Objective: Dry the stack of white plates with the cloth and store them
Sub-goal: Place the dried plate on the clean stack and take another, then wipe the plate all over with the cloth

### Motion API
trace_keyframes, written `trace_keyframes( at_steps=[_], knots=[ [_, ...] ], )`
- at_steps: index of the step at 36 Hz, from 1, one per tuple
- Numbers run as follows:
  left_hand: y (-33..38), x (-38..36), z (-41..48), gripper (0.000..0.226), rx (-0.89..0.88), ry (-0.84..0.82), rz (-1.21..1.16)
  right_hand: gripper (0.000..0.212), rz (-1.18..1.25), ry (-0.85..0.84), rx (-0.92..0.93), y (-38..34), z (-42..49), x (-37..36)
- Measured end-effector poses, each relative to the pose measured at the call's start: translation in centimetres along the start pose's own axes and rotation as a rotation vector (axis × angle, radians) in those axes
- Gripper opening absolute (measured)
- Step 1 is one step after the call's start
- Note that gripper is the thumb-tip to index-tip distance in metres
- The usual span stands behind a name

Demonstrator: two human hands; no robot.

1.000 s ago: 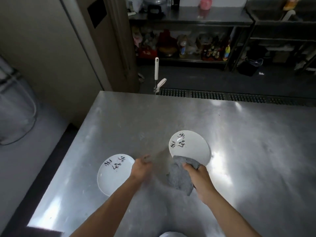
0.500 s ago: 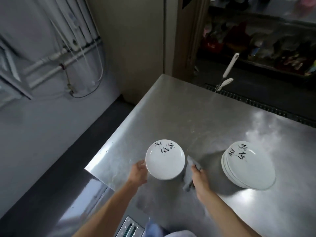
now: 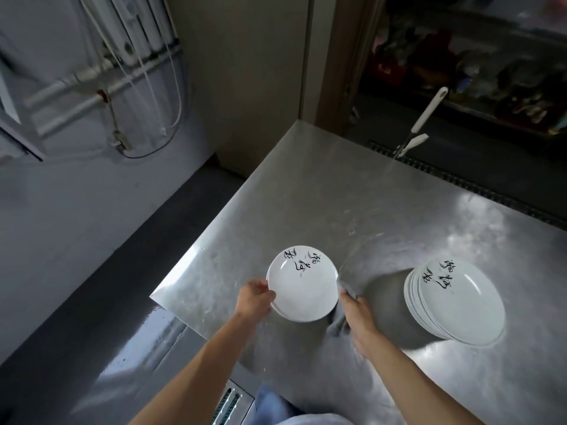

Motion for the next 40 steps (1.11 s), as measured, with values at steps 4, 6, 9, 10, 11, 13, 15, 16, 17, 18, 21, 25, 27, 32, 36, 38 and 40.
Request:
trace_keyframes(
  at_steps=[4,6,9,10,11,13,15,16,17,18,21,25,27,32,36,38,40],
  knots=[
    [0.3,-0.8,0.3,0.021,0.001,-0.008,-0.102,0.025,0.002,0.022,-0.046,1.0,0.1,0.9],
    [0.5,-1.3,0.2,0.026,-0.01,-0.029,-0.136,0.029,0.027,0.039,-0.049,1.0,-0.1,1.5],
    [1.2,-2.7,-0.4,0.044,-0.059,-0.126,-0.145,0.025,0.042,0.015,0.041,-0.1,-1.1,2.2],
    [1.3,-3.3,-0.8,0.052,-0.068,-0.163,-0.149,0.025,0.031,0.037,0.062,-0.4,-1.5,3.0],
    [1.5,-3.9,-1.2,0.057,-0.071,-0.194,-0.15,0.025,0.018,0.073,0.077,-0.4,-1.8,3.9],
    [1.7,-5.2,-2.1,0.062,-0.073,-0.245,-0.141,0.028,0.009,0.137,0.115,-0.3,-2.5,6.1],
    [1.8,-7.0,-3.0,0.064,-0.085,-0.298,-0.1,0.035,0.004,0.148,0.168,-0.2,-3.3,8.0],
    [1.9,-7.9,-3.6,0.065,-0.092,-0.323,-0.072,0.036,0.026,0.153,0.179,0.2,-3.7,9.0],
    [1.9,-8.9,-4.1,0.065,-0.098,-0.345,-0.044,0.036,0.052,0.165,0.18,0.6,-4.1,9.9],
    [1.8,-9.9,-4.7,0.065,-0.104,-0.366,-0.021,0.035,0.058,0.189,0.175,1.1,-4.6,11.1],
    [1.4,-13.1,-6.4,0.064,-0.104,-0.436,0.02,0.036,0.032,0.305,0.15,2.4,-6.1,14.5],
    [0.0,-16.9,-8.5,0.062,-0.101,-0.557,0.018,0.035,0.088,0.404,0.136,4.3,-8.2,18.3],
    [-1.1,-18.5,-9.1,0.068,-0.094,-0.604,0.034,0.036,0.077,0.445,0.101,5.4,-9.2,19.8],
    [-3.9,-20.8,-9.7,0.069,0.017,-0.628,0.067,0.037,0.043,0.408,0.157,6.1,-11.1,20.4],
    [-5.1,-21.5,-10.1,0.071,0.054,-0.617,0.104,0.044,-0.032,0.273,0.204,6.0,-11.7,18.4],
    [-5.4,-21.6,-10.1,0.069,0.062,-0.592,0.125,0.048,-0.121,0.24,0.214,6.1,-11.2,17.4],
    [-5.6,-21.6,-10.0,0.067,0.059,-0.569,0.156,0.048,-0.264,0.193,0.231,6.3,-10.0,16.0]
  ],
)
Point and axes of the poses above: each hand's wrist, its own z-axis towards the middle knuckle, its own x-axis out of the back of the hand, y = z × x, the point moved 9 cm from there along z, towards the middle knuckle, and after that the axes turned 8 degrees about z, right-handed, at the moved point
